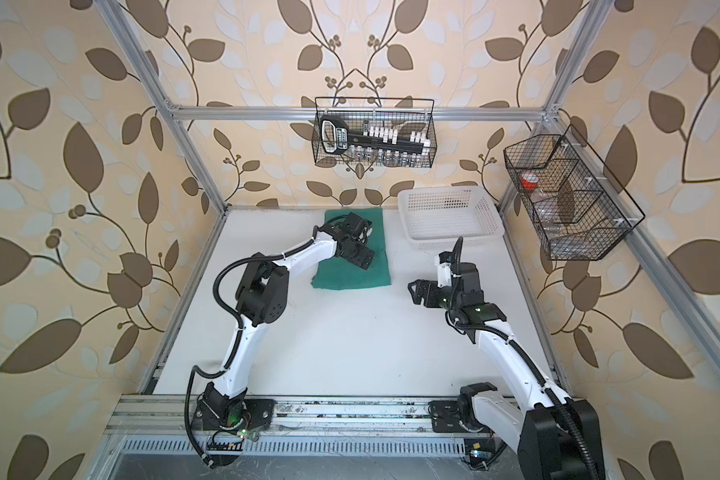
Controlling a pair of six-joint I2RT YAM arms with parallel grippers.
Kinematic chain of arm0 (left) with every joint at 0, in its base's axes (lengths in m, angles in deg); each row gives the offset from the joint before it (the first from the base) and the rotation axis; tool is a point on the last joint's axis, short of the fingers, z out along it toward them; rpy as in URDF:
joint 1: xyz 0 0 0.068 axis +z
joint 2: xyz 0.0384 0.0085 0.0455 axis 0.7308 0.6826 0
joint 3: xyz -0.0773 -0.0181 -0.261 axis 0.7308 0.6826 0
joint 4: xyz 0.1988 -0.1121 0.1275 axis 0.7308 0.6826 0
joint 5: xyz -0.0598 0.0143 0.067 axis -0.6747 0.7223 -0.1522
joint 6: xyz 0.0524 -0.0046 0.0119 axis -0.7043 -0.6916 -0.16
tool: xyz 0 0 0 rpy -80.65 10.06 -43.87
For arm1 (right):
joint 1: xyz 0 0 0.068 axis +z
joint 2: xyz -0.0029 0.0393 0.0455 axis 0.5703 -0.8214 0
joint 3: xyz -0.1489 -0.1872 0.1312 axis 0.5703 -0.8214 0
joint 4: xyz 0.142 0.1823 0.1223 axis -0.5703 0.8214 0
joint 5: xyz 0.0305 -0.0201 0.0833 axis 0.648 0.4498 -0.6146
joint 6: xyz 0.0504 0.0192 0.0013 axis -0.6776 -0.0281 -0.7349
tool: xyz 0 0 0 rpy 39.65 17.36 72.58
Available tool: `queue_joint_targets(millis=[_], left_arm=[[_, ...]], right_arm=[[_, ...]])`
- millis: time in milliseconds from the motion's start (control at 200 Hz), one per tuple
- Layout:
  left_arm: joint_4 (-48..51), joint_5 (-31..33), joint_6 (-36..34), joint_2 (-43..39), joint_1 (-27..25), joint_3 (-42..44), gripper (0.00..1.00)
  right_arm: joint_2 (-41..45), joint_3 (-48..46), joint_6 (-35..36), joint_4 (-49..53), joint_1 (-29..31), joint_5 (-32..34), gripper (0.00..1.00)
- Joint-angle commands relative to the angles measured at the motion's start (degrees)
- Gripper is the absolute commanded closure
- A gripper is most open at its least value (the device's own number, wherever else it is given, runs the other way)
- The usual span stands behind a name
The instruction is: Fold and stack the trousers
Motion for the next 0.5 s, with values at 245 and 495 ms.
queue_joint_targets(millis=[245,495], left_arm=[[-3.18,1.27,15.64,-21.29,-0.25,26.06,0.11],[-7.50,4.92,13.18,-17.11,1.19,29.83,0.12]], right_arm=[[-0.57,-0.19,0.16,-0.21,0.62,-2.22,0.05],[-0.57,0.05,-0.10,-0.14,1.58,-1.33,0.05]])
